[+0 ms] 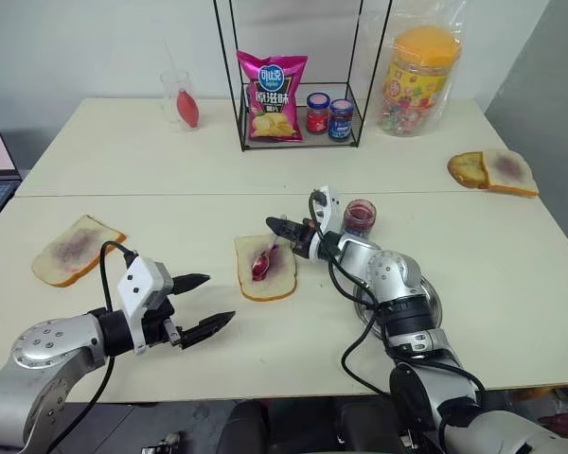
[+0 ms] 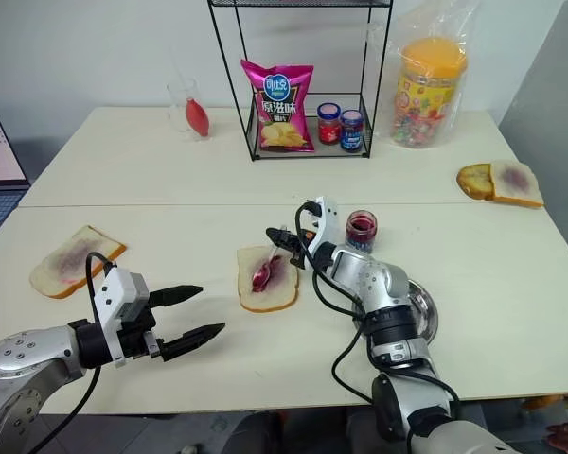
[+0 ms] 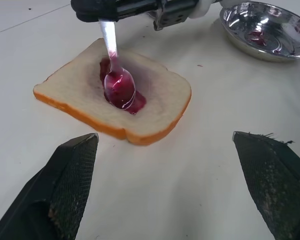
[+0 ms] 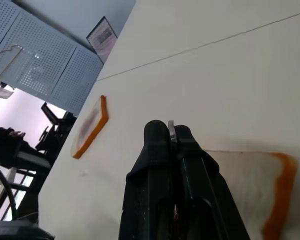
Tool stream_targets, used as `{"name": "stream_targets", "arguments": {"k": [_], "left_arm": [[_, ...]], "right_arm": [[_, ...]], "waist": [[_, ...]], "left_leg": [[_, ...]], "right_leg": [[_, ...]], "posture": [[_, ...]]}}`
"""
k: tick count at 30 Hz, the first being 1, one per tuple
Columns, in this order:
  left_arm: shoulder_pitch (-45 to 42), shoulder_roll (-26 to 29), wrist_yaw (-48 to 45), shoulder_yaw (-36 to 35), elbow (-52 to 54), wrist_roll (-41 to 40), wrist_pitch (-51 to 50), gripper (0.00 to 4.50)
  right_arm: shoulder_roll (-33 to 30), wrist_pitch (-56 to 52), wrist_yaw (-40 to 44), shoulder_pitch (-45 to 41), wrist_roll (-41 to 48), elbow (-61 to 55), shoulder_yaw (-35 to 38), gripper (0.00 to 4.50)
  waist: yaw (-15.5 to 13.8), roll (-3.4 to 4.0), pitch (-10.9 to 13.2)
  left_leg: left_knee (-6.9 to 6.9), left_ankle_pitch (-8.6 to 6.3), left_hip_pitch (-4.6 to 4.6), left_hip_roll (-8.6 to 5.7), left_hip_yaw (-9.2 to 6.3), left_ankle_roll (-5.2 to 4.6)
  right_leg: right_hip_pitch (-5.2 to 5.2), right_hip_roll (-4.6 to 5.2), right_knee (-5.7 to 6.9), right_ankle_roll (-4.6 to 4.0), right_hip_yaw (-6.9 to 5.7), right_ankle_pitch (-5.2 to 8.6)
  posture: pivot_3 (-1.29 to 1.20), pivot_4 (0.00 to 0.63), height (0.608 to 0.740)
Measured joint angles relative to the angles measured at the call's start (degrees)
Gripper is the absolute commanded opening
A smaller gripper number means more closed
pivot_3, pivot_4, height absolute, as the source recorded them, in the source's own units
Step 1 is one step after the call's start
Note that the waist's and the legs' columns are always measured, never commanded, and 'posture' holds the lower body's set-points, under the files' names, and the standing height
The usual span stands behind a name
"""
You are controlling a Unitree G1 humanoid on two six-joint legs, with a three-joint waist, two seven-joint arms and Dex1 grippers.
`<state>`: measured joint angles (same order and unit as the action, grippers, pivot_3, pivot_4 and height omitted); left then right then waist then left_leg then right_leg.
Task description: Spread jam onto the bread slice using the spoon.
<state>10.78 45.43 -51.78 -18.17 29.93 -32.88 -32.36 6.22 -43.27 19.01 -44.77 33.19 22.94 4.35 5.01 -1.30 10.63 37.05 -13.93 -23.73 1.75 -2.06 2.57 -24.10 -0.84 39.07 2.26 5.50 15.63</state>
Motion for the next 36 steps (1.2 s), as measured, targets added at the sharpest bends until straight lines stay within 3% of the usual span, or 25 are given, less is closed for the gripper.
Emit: {"name": "stream_targets", "arguments": {"k": [12,20,25,29,33,36], "left_arm": [[-1.0,1.4,-1.1,0.0,-1.0,0.0,0.3,4.50],[-5.4,9.4,-8.0,0.0,-5.5,-0.1,0.3,4.50],[-17.2,17.1,-16.9,2.0,-15.6,0.1,1.4,4.50],[-33.0,17.3,-23.7,10.6,-21.3,1.9,3.7,4.50],[-46.7,11.7,-28.9,20.1,-28.2,6.4,7.7,4.50],[-54.6,4.2,-30.8,25.4,-31.2,7.6,8.5,4.50]], "right_arm": [[-2.0,5.3,-0.1,-3.3,-1.7,4.3,2.9,0.02],[-4.2,-8.3,2.3,0.6,7.1,-11.4,3.7,0.02],[-8.5,-19.1,1.2,6.3,16.0,-26.5,5.7,0.02],[-10.9,-23.9,-5.1,11.1,22.2,-36.7,10.5,0.02],[-13.7,-26.1,-12.8,16.3,27.3,-45.4,15.9,0.02],[-15.5,-26.0,-19.5,22.1,31.1,-51.6,20.0,0.02]], "waist": [[-0.2,0.00,0.0],[-0.1,0.02,0.0],[-0.6,0.04,0.0],[-1.0,0.01,0.0],[-1.3,0.02,0.0],[-1.7,0.01,0.0]], "left_leg": [[-0.01,0.00,-0.01,-0.01,-0.05,0.00],[-0.05,0.00,-0.03,0.01,-0.10,0.00],[-0.02,0.00,-0.13,-0.02,-0.27,0.00],[0.00,0.01,-0.15,-0.08,-0.22,0.01],[-0.01,0.01,-0.17,-0.07,-0.21,0.00],[0.00,0.00,-0.20,-0.07,-0.21,0.00]], "right_leg": [[0.02,0.01,0.00,0.00,-0.03,0.00],[-0.02,-0.01,0.00,-0.01,-0.09,0.01],[0.03,-0.01,-0.05,-0.03,-0.35,0.04],[0.03,0.01,-0.05,-0.02,-0.29,0.03],[0.01,-0.03,-0.02,-0.02,-0.28,0.03],[0.01,-0.03,-0.03,-0.02,-0.25,0.03]], "posture": [[0.00,0.150,0.740],[0.00,0.150,0.740],[0.00,0.150,0.740],[0.00,0.150,0.740],[0.00,0.150,0.740],[0.00,0.150,0.740]]}}
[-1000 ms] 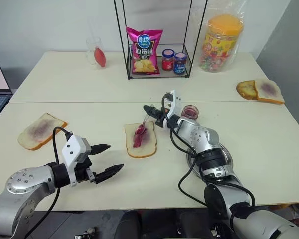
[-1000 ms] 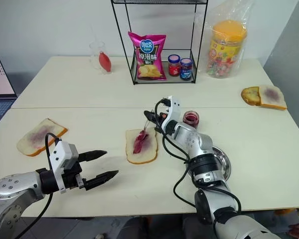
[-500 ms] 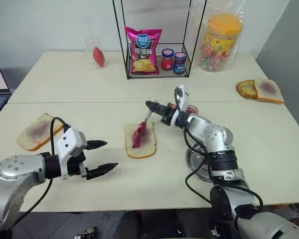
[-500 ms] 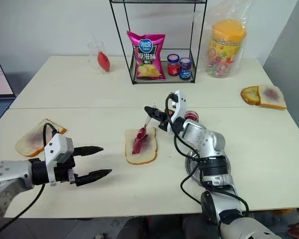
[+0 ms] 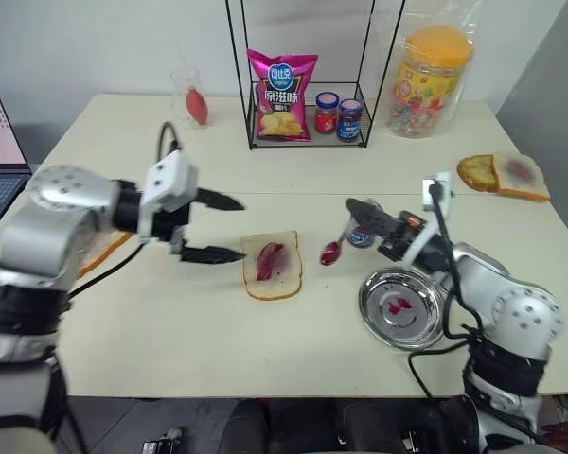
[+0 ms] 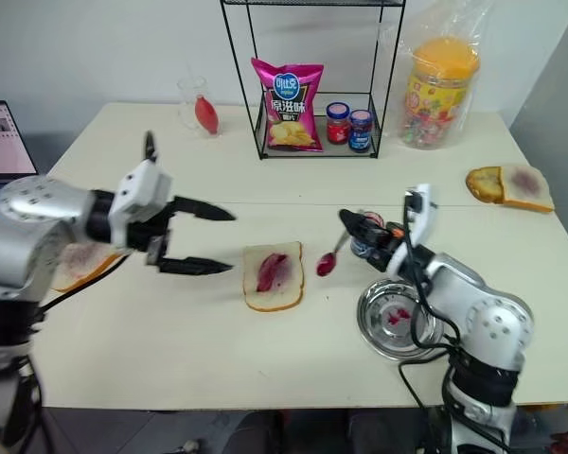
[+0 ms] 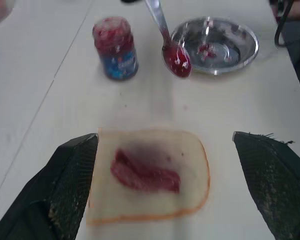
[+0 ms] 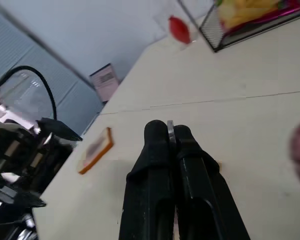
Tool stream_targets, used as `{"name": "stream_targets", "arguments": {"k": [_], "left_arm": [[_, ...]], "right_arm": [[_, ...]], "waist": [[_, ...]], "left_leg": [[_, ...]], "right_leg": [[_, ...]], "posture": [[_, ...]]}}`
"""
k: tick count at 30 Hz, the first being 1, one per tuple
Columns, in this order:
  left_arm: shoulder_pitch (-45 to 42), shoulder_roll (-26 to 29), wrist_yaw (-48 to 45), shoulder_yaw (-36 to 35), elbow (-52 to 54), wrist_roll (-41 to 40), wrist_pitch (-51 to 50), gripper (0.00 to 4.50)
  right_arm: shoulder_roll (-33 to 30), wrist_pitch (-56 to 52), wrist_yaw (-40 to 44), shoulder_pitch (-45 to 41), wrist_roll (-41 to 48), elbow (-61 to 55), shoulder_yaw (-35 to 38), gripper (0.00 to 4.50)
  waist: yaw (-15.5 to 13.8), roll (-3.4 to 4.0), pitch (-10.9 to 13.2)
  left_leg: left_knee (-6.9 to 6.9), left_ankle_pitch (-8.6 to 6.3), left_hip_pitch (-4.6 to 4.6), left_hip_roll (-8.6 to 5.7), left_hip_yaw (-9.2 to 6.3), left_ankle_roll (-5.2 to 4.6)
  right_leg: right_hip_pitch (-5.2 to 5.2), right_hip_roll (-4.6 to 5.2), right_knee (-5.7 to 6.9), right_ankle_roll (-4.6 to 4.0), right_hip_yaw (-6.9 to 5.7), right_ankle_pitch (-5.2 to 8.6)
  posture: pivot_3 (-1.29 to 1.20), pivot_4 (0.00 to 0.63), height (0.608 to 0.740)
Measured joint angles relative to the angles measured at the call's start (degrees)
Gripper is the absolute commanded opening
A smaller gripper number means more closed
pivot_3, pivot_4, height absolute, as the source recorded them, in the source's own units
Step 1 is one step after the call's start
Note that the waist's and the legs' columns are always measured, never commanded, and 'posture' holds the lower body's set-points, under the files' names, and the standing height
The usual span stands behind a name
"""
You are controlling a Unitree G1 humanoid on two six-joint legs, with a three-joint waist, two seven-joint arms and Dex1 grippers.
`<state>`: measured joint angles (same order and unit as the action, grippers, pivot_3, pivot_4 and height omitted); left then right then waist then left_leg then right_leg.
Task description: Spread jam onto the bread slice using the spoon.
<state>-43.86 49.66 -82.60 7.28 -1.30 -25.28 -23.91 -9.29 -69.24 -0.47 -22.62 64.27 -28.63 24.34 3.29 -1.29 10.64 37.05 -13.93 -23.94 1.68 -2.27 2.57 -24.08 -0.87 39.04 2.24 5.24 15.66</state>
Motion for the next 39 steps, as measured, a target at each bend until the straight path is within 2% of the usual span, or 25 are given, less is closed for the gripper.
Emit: {"name": "stream_targets", "arguments": {"k": [4,6,10,17,25,26,27,29,39], "left_arm": [[-1.8,-4.6,-1.8,4.2,-0.1,0.9,0.5,4.50],[-0.9,-7.7,-2.7,7.0,0.2,1.8,1.6,4.50],[0.0,-10.3,-3.2,9.7,-0.4,3.7,3.5,4.50],[-0.1,-15.9,-3.1,11.9,-5.1,7.6,9.0,4.50],[-0.1,-16.3,-3.3,12.0,-6.3,8.7,10.7,4.50],[0.0,-16.3,-3.2,12.0,-6.3,8.8,10.9,4.50],[0.0,-16.2,-3.2,12.0,-6.3,8.8,11.0,4.50],[0.3,-16.2,-3.1,12.0,-6.3,8.9,11.3,4.50],[1.6,-16.0,-2.9,11.8,-6.2,8.9,11.5,4.50]], "right_arm": [[-3.0,1.6,-5.8,6.8,3.9,-3.9,4.7,0.02],[-4.1,4.2,-8.9,14.6,5.3,-7.1,8.7,0.02],[-3.8,8.5,-12.3,20.0,6.8,-8.1,10.7,0.02],[-1.9,18.6,-10.8,27.6,6.9,-5.1,11.5,0.02],[-2.5,23.4,-4.9,28.8,6.3,-0.1,6.7,0.02],[-2.6,23.9,-4.4,28.9,6.1,0.7,6.3,0.47],[-2.9,24.1,-4.0,28.9,6.0,1.3,6.1,0.53],[-3.5,24.7,-3.1,29.0,6.1,1.9,5.6,0.94],[-6.1,26.0,-2.0,29.4,6.6,3.6,4.8,3.19]], "waist": [[0.8,0.04,0.0],[0.3,0.12,-0.1],[0.9,0.13,-0.1],[1.0,0.16,-0.1],[1.1,0.17,-0.1],[1.0,0.17,-0.1],[1.0,0.17,-0.1],[1.0,0.17,-0.1],[0.9,0.17,-0.1]], "left_leg": [[-0.02,0.00,0.05,0.03,0.21,-0.01],[-0.05,0.00,0.06,0.01,0.14,-0.02],[0.00,0.00,0.10,0.02,0.19,-0.02],[0.15,0.10,0.21,-0.03,0.28,-0.18],[0.13,0.18,0.20,-0.03,0.23,-0.31],[0.13,0.18,0.19,-0.03,0.24,-0.31],[0.13,0.18,0.19,-0.03,0.25,-0.30],[0.13,0.18,0.19,-0.03,0.25,-0.30],[0.14,0.18,0.19,-0.03,0.23,-0.31]], "right_leg": [[-0.04,-0.02,0.01,0.03,0.27,0.02],[-0.01,-0.01,0.02,0.09,0.21,0.09],[-0.02,-0.03,0.07,0.09,0.30,0.08],[0.12,-0.03,0.06,0.39,0.41,0.07],[0.12,-0.04,0.04,0.40,0.36,0.03],[0.12,-0.03,0.04,0.40,0.37,0.03],[0.12,-0.03,0.03,0.40,0.38,0.03],[0.12,-0.03,0.03,0.40,0.37,0.03],[0.12,-0.03,0.06,0.40,0.36,0.02]], "posture": [[0.00,0.150,0.740],[0.00,0.150,0.740],[0.00,0.150,0.740],[0.00,0.150,0.740],[0.00,0.150,0.740],[0.00,0.150,0.740],[0.00,0.150,0.740],[0.00,0.150,0.740],[0.00,0.150,0.740]]}}
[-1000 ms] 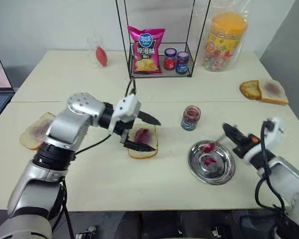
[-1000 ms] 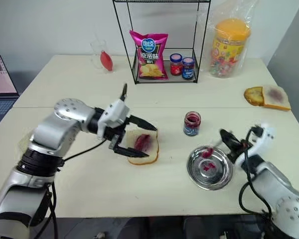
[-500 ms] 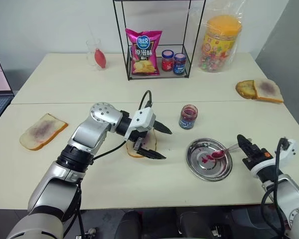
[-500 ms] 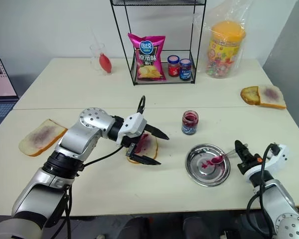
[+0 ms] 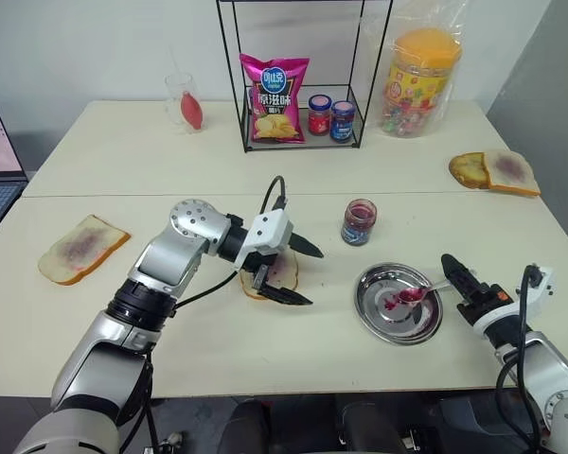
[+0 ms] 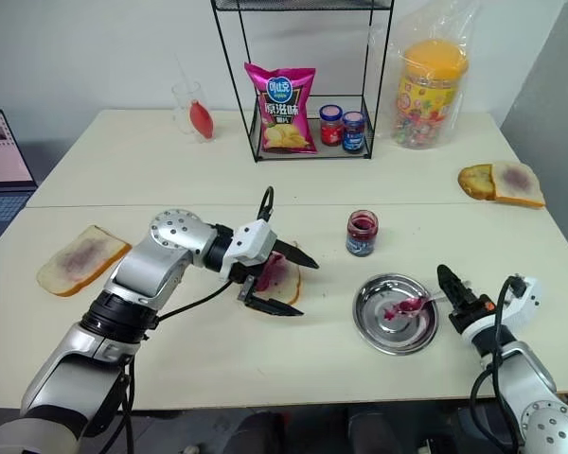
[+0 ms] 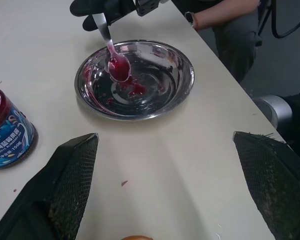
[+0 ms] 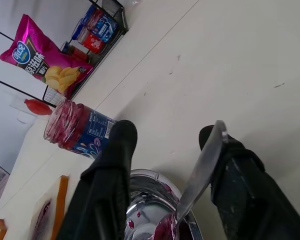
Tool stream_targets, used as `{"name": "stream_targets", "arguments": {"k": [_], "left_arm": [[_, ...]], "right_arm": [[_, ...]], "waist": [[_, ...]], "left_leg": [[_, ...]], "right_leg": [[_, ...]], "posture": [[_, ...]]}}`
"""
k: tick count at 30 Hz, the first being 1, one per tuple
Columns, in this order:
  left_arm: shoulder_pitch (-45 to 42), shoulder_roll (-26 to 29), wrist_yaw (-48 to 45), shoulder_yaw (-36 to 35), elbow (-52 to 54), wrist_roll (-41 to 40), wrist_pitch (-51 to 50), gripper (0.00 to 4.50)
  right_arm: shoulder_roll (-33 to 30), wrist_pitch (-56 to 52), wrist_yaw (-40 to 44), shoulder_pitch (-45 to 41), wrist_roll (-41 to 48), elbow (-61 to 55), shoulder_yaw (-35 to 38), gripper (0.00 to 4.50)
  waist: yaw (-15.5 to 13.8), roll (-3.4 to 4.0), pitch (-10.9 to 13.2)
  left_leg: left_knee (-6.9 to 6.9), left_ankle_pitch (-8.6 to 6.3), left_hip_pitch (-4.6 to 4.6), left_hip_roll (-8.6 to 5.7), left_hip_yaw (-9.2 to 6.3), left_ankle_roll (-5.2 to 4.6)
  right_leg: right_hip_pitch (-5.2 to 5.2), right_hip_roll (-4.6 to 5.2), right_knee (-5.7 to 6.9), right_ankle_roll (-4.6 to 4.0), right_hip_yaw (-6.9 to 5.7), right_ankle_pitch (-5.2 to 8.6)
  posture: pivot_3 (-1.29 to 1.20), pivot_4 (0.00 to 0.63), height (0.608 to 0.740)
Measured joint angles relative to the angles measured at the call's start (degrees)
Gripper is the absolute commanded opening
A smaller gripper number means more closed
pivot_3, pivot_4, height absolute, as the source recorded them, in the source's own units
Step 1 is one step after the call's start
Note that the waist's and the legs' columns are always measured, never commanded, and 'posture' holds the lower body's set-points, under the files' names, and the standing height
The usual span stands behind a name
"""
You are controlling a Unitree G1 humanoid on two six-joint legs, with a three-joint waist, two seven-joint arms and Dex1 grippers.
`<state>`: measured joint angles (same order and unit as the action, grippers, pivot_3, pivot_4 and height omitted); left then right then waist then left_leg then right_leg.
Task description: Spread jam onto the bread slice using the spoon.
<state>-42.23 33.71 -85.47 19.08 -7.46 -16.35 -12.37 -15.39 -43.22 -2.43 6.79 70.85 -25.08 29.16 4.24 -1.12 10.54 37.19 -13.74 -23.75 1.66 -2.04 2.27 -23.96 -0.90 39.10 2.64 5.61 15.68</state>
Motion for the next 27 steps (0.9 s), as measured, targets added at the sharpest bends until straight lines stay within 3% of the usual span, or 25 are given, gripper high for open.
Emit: {"name": "stream_targets", "arguments": {"k": [6,21,27], "left_arm": [[0.5,0.1,0.5,-0.6,0.1,0.0,0.0,4.50],[1.4,0.2,1.3,-1.0,0.5,0.0,0.0,4.50],[-0.4,2.4,4.3,-3.5,-3.1,1.8,0.4,4.50]], "right_arm": [[-1.5,0.0,0.9,0.0,0.4,0.4,-0.6,4.45],[-4.7,0.0,1.3,0.9,2.3,0.5,-1.3,4.45],[-14.7,-1.0,3.1,2.0,0.2,2.4,2.1,4.45]], "waist": [[-0.1,0.00,0.0],[-0.2,0.00,0.0],[-0.4,0.00,0.0]], "left_leg": [[0.00,0.00,0.00,0.00,0.00,0.00],[0.02,0.00,0.01,-0.01,0.00,0.00],[0.05,0.00,0.01,-0.02,-0.01,-0.01]], "right_leg": [[0.00,0.00,0.00,0.00,0.00,0.00],[0.03,0.00,0.01,0.01,0.00,-0.01],[0.04,0.00,-0.01,0.02,-0.01,-0.02]], "posture": [[0.00,0.150,0.740],[0.00,0.150,0.740],[0.00,0.150,0.740]]}}
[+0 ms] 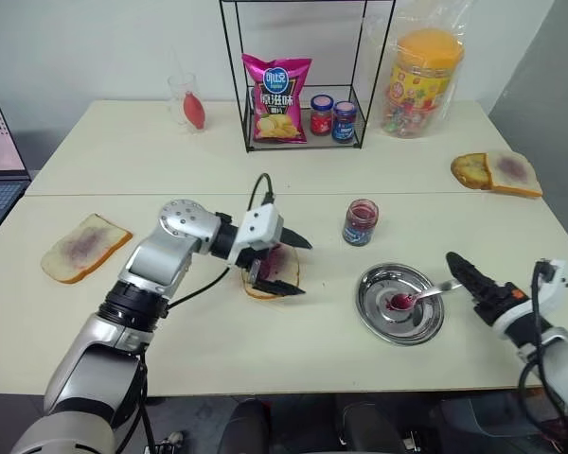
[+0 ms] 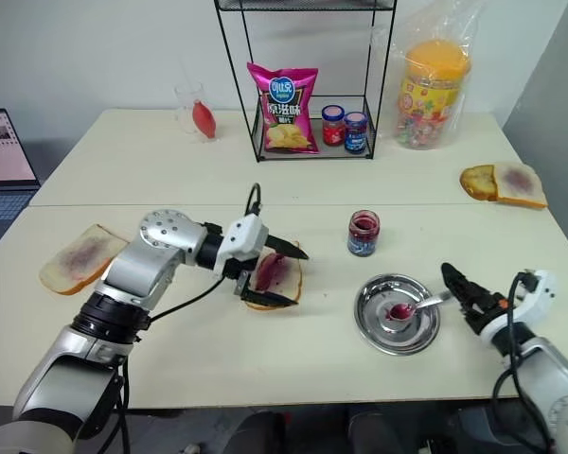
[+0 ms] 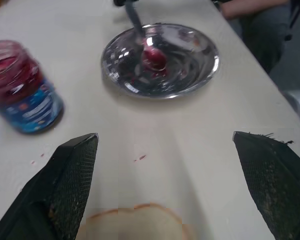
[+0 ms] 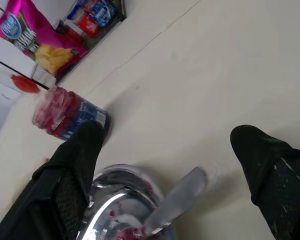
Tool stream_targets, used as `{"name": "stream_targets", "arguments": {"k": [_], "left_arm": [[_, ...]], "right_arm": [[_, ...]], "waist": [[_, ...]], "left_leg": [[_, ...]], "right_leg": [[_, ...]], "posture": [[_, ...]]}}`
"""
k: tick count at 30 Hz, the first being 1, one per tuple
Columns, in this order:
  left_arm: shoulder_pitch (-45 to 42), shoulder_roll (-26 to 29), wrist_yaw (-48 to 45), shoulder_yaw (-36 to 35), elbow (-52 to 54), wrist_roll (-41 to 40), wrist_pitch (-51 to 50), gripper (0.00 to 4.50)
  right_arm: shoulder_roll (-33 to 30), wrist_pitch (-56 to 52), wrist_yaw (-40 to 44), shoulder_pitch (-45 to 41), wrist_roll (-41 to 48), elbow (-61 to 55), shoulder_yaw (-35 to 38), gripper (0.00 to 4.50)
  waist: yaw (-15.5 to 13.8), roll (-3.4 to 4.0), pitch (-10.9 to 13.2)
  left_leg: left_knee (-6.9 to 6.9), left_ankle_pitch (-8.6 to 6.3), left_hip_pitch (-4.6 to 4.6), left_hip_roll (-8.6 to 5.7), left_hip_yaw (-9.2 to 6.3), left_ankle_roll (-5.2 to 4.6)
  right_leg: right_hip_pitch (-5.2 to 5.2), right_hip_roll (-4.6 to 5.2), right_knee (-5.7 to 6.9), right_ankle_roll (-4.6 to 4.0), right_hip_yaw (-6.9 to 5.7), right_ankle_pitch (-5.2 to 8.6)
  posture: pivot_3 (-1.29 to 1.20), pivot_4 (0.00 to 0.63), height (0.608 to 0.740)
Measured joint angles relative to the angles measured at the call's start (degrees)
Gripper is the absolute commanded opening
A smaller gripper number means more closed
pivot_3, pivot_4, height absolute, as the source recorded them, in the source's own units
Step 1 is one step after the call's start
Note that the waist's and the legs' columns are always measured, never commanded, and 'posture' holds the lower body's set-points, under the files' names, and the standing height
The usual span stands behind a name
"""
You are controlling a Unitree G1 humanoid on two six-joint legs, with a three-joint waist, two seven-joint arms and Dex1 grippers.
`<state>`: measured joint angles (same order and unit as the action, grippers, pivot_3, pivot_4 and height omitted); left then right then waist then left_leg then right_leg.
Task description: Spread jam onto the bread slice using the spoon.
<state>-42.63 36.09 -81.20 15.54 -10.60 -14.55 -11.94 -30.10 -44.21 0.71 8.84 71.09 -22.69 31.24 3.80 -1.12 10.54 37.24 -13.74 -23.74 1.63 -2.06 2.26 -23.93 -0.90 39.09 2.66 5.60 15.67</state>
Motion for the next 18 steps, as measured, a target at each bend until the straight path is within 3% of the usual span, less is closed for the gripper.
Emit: {"name": "stream_targets", "arguments": {"k": [6,8,11,18], "left_arm": [[-1.1,5.5,3.2,-6.6,-3.8,0.1,-1.1,4.50],[1.7,9.3,5.5,-9.9,-3.7,0.1,-3.1,4.50],[8.0,12.4,7.9,-13.6,0.0,-0.6,-7.0,4.50],[22.7,16.8,10.4,-20.7,11.8,-4.6,-15.0,4.50]], "right_arm": [[-19.0,-2.4,10.6,0.0,-6.0,3.1,3.5,4.45],[-30.4,-1.8,21.8,-2.4,-11.7,1.3,-0.2,4.45],[-35.6,-3.1,33.8,-7.0,-9.9,-2.7,-4.8,4.45],[-40.2,-7.3,49.5,-6.1,-7.4,-7.7,-10.4,4.45]], "waist": [[0.1,0.03,0.0],[0.6,0.05,0.0],[0.6,-0.14,0.1],[-0.8,-0.34,0.1]], "left_leg": [[-0.06,0.01,0.15,0.02,0.18,-0.01],[-0.23,0.05,0.53,0.05,0.24,-0.11],[-0.27,0.05,0.78,0.14,-0.03,-0.11],[-0.18,0.04,0.74,0.08,0.07,-0.10]], "right_leg": [[0.06,0.00,0.00,0.04,0.14,-0.02],[0.34,-0.01,-0.08,0.05,0.16,-0.01],[0.70,-0.05,-0.11,-0.06,-0.09,0.07],[0.71,0.16,-0.17,-0.06,-0.06,0.08]], "posture": [[0.00,0.150,0.740],[0.00,0.150,0.740],[0.00,0.150,0.740],[0.00,0.150,0.740]]}}
